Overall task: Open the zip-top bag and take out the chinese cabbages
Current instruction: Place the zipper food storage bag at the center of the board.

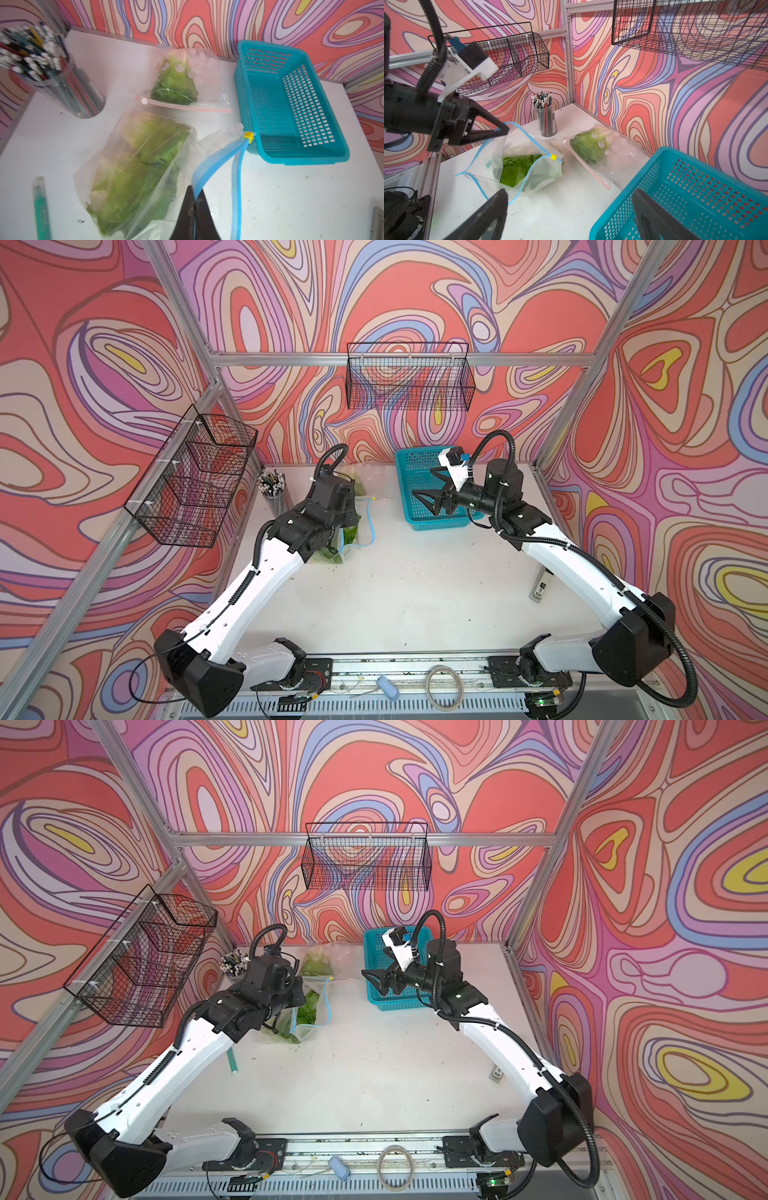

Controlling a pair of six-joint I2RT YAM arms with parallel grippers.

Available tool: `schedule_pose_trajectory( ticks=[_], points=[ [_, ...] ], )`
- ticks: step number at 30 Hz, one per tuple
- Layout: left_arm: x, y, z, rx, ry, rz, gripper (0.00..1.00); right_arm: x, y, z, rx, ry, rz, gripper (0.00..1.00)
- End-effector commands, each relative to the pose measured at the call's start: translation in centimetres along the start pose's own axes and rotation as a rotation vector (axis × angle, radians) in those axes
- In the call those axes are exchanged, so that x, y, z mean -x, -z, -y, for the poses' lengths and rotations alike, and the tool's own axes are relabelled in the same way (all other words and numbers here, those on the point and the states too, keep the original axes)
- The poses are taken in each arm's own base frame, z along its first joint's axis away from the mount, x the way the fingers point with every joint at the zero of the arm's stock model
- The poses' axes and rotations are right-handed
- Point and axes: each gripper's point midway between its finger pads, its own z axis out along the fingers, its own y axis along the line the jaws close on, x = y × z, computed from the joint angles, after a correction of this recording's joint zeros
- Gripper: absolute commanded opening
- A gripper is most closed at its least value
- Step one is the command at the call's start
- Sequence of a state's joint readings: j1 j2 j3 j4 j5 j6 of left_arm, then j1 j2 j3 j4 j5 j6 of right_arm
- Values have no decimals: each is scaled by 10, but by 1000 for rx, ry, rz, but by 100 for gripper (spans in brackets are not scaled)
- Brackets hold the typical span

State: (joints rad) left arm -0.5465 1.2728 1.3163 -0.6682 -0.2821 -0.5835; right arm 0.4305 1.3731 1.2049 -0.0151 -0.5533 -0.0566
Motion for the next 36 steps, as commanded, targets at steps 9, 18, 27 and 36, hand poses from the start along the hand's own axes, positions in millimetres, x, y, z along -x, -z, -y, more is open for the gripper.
schedule_pose_trajectory(
  ticks=[9,18,27,36],
  points=[
    [-22,-39,52,-95,97,-51,0,-42,-29,-19,201,-390,64,68],
    [-50,-67,72,-151,131,-136,0,-99,-52,-20,141,-540,-24,58],
    [-55,-66,79,-189,118,-159,44,-137,-65,-7,72,-675,-102,75],
    [-25,-30,71,-200,37,-64,64,-149,-70,-7,80,-741,-95,83]
  ],
)
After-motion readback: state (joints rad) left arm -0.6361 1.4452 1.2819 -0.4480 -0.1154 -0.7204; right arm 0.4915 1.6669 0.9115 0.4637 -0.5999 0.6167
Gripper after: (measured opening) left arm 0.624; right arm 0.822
